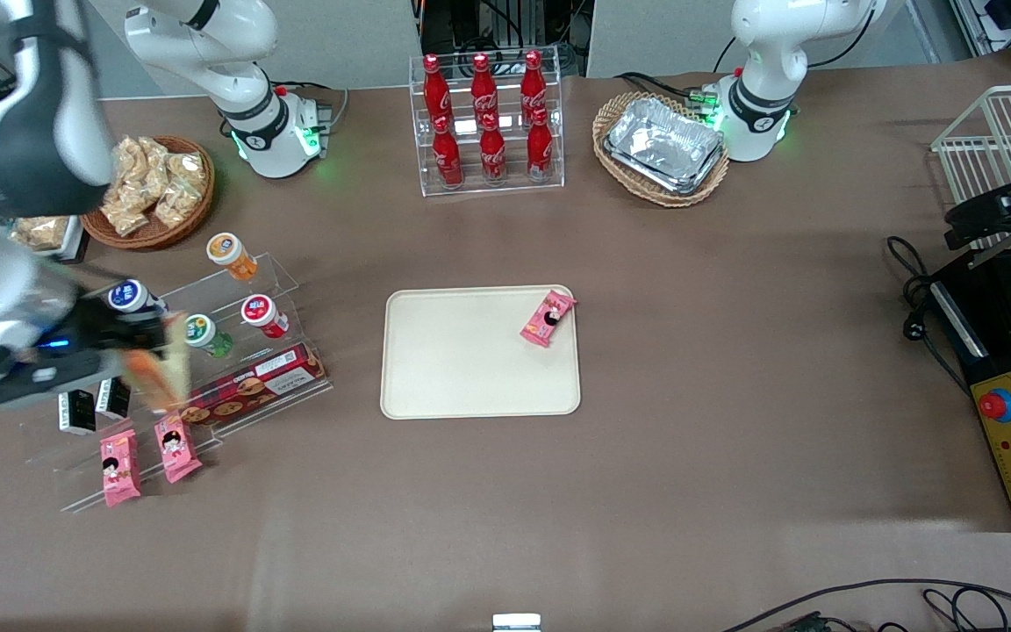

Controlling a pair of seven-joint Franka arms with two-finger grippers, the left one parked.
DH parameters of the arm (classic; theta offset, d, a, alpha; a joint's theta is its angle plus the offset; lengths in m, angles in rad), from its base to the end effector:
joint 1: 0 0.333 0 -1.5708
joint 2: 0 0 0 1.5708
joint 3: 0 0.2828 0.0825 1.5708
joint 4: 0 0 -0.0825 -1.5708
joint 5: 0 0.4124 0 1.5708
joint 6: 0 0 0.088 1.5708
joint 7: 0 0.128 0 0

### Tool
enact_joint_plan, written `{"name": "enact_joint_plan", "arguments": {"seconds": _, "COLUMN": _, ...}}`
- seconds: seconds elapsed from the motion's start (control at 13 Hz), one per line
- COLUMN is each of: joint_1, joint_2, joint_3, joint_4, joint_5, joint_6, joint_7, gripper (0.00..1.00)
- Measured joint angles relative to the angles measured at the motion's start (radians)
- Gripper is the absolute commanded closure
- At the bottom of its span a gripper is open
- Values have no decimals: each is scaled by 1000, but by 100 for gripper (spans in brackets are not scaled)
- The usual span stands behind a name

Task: Place sandwich on tray
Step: 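Lift the sandwich and carry it with the right gripper over the cream tray, then lower the sandwich onto the tray and open the right gripper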

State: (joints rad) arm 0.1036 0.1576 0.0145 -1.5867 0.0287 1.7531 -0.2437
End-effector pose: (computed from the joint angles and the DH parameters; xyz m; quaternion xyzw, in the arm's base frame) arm 0.6307 0.0776 0.4823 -0.9840 -0.1773 -0.0054 0.0150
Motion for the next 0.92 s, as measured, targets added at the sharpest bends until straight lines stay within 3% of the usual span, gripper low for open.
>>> {"name": "enact_joint_plan", "arguments": {"seconds": 0.38, "joint_1": 282, "joint_2": 24, "joint_3": 1, "joint_4": 0, "joint_5": -20, "joint_6": 27, "joint_7": -52, "gripper": 70}}
{"name": "enact_joint_plan", "arguments": {"seconds": 0.92, "joint_1": 416, "joint_2": 203, "joint_3": -3, "joint_4": -2, "joint_5": -49, "joint_6": 214, "joint_7": -363, "gripper": 68}}
